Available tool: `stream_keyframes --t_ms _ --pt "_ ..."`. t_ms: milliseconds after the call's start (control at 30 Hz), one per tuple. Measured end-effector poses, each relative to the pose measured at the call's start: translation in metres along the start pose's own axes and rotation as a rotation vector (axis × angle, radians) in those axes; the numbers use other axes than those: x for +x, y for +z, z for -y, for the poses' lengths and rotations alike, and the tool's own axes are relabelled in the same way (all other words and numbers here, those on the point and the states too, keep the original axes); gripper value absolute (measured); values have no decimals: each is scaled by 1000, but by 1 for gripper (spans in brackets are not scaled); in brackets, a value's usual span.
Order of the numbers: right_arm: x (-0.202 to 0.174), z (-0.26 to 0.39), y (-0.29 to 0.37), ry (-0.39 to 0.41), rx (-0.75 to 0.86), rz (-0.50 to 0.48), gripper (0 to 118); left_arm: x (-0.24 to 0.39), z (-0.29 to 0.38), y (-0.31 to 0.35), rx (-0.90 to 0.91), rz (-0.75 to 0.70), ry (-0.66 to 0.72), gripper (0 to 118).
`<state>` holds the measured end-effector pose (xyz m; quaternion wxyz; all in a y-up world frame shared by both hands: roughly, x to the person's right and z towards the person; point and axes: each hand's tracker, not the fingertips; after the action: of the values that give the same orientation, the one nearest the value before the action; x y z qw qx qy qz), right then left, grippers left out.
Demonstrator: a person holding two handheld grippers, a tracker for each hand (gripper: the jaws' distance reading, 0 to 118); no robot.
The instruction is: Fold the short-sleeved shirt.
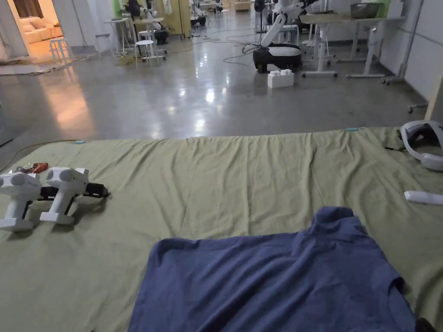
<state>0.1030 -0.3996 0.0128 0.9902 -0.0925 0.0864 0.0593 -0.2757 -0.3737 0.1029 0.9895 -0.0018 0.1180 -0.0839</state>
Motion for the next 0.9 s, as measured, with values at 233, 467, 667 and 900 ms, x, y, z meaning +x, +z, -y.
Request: stream_keyframes --t_ms 233,467,667,900 --pt "-17 -7 9 111 29 -50 7 12 -13 6 -6 51 5 2" --pt "-19 -8 3 78 8 -26 2 11 -18 2 -26 113 -1 1" --pt "-17 -4 3 101 14 -8 2 2 -7 -6 -87 111 26 1" --pt "-3 16 -8 -10 -114 -93 2 -39 57 -75 -476 168 148 2"
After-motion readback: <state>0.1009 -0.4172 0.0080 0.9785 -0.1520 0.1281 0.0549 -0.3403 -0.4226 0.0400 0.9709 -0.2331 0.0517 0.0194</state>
